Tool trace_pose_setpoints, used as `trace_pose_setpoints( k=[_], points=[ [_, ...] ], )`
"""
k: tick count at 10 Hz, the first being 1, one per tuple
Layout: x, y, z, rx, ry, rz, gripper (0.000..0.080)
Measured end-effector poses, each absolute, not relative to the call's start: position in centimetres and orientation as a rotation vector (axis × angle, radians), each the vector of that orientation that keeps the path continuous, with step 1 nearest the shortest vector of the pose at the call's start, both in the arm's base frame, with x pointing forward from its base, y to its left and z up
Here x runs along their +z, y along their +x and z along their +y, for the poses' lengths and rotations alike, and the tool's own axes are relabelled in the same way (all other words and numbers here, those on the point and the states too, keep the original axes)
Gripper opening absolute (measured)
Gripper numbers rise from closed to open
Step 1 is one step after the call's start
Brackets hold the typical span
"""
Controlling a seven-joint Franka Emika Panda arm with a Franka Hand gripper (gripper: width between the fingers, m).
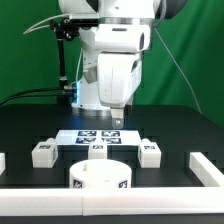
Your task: Assemble stool
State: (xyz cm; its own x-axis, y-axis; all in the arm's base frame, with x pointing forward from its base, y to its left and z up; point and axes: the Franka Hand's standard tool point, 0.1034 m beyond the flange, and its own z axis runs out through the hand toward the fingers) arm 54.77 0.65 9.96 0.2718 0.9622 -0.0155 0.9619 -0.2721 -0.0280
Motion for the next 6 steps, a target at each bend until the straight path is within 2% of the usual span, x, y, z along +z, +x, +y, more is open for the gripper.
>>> trace_pose_setpoints(
  k=[3, 6],
  points=[
    [9.6, 54.6, 0.5, 0.052, -2.502, -1.869, 0.065],
    [7.7, 55.9, -0.9, 0.064, -2.571, -1.763, 0.065]
  ],
)
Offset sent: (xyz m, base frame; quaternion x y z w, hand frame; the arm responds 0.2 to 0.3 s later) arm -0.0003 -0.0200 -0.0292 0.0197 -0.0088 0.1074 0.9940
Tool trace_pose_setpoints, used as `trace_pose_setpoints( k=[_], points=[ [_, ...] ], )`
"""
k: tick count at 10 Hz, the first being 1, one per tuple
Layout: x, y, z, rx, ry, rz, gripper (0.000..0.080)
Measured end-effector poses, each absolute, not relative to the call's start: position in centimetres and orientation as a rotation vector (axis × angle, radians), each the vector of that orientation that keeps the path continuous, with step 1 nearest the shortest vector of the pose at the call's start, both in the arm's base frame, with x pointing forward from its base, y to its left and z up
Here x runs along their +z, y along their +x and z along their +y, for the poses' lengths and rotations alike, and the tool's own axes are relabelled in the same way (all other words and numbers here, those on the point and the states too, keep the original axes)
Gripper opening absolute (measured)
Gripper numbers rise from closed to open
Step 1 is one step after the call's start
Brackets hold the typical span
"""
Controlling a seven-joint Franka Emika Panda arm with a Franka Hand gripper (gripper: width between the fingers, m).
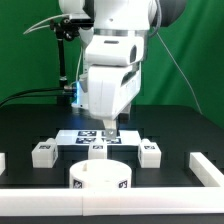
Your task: Assemble stool
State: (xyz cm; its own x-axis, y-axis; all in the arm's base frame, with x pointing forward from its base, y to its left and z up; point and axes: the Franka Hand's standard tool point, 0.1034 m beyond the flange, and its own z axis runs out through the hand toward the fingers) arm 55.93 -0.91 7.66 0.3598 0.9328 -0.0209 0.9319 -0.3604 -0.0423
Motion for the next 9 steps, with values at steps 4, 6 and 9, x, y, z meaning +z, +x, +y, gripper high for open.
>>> trace_pose_setpoints(
  k=[4, 6, 9],
  points=[
    [4.8, 56.6, -1.7, 0.048, -2.583, -1.742, 0.065],
    [2.9, 57.0, -1.6, 0.029, -2.587, -1.74, 0.065],
    [2.2, 56.9, -1.5, 0.026, -2.589, -1.735, 0.062]
  ],
)
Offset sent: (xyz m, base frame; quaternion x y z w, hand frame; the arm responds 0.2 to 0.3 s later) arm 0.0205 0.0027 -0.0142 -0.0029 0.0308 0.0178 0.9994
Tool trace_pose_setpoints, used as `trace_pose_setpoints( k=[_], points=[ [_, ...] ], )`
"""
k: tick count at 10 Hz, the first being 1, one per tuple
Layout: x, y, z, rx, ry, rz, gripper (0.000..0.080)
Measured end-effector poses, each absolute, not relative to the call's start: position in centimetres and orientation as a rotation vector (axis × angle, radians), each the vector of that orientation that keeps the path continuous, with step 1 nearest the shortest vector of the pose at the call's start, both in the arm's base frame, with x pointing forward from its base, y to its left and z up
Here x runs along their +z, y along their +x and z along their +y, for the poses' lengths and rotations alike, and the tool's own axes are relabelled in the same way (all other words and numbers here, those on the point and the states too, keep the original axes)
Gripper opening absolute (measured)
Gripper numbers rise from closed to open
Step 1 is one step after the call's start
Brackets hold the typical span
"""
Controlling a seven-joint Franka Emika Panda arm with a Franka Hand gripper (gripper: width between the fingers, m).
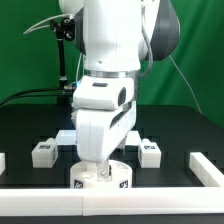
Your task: Assemble stool
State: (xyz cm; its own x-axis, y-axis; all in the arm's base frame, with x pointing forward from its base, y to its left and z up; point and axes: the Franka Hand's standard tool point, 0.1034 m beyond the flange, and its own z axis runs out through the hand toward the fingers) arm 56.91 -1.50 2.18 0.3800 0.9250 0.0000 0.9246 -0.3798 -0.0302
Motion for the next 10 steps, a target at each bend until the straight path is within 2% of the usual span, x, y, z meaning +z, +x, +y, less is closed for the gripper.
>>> trace_pose_setpoints(
  k=[1, 3, 4, 5, 6, 10],
  points=[
    [2.19, 56.92, -1.53, 0.026, -2.589, -1.735, 0.062],
    [2.19, 56.92, -1.53, 0.026, -2.589, -1.735, 0.0256],
    [2.19, 56.91, -1.53, 0.026, -2.589, -1.735, 0.0256],
    [2.19, 56.91, -1.53, 0.026, -2.589, -1.735, 0.0113],
    [2.16, 56.85, -1.53, 0.029, -2.588, -1.734, 0.0036],
    [2.15, 56.82, -1.54, 0.031, -2.588, -1.733, 0.0026]
  ],
)
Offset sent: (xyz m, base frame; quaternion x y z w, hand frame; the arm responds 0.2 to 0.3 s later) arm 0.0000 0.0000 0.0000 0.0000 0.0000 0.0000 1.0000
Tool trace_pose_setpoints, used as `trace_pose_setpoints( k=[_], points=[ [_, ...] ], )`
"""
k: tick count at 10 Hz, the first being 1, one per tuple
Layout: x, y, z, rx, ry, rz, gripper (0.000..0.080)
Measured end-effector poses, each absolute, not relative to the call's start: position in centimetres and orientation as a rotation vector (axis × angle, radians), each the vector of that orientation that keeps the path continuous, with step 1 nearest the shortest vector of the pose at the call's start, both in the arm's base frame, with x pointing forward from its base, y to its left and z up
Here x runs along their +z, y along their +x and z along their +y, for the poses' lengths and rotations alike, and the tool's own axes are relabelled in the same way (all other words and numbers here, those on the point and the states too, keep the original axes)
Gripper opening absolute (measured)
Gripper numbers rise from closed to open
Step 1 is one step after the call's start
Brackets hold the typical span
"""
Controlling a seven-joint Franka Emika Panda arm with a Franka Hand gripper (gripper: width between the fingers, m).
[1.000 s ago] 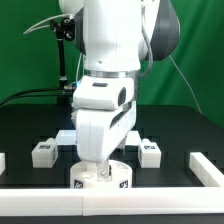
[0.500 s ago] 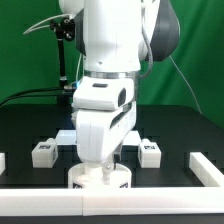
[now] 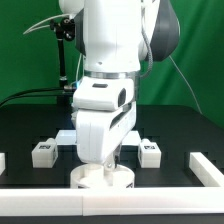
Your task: Assemble stool
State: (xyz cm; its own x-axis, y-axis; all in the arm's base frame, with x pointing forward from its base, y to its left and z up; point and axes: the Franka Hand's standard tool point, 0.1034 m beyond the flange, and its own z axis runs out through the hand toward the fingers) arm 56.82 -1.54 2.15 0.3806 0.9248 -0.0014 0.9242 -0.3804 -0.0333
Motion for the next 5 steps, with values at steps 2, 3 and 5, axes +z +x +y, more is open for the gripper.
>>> trace_pose_setpoints(
  k=[2, 3, 5],
  points=[
    [2.15, 56.82, -1.54, 0.031, -2.588, -1.733, 0.0026],
    [2.15, 56.82, -1.54, 0.031, -2.588, -1.733, 0.0026],
    [2.15, 56.83, -1.44, 0.03, -2.586, -1.735, 0.0027]
  ],
)
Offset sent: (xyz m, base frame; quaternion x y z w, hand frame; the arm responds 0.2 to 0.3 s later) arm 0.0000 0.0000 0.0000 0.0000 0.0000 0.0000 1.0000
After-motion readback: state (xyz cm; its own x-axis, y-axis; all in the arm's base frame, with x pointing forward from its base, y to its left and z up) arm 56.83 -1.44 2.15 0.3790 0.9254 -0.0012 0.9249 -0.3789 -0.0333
